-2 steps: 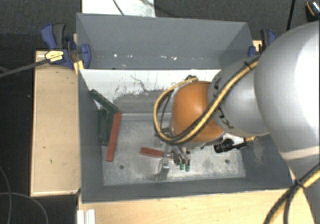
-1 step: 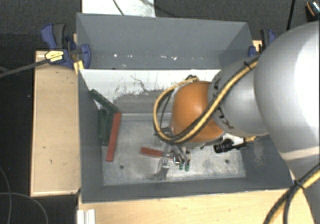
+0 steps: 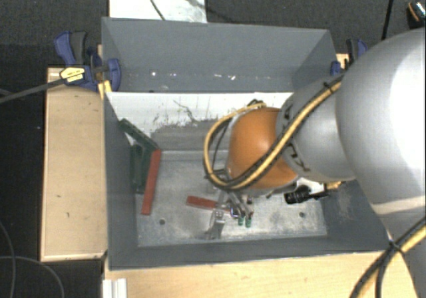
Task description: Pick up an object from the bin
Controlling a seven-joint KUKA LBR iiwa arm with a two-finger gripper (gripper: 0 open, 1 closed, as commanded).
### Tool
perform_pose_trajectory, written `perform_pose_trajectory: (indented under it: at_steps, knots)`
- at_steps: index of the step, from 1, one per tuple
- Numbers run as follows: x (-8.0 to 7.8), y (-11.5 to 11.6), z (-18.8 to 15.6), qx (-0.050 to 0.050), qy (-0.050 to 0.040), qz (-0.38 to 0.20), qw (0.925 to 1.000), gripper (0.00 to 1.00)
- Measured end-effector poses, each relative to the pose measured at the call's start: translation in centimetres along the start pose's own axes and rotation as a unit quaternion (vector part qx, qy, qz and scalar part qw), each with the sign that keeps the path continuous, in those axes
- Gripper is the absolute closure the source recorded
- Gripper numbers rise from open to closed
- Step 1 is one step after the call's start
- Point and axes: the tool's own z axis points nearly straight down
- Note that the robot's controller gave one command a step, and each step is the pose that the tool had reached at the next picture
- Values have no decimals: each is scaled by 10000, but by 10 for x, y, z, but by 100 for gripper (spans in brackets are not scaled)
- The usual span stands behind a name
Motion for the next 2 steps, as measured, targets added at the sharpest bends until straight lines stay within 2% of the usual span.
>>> perform_pose_trajectory:
  at_steps: [2]
  knots:
    - [-1,1,0,-6,-11,107,9999,0]
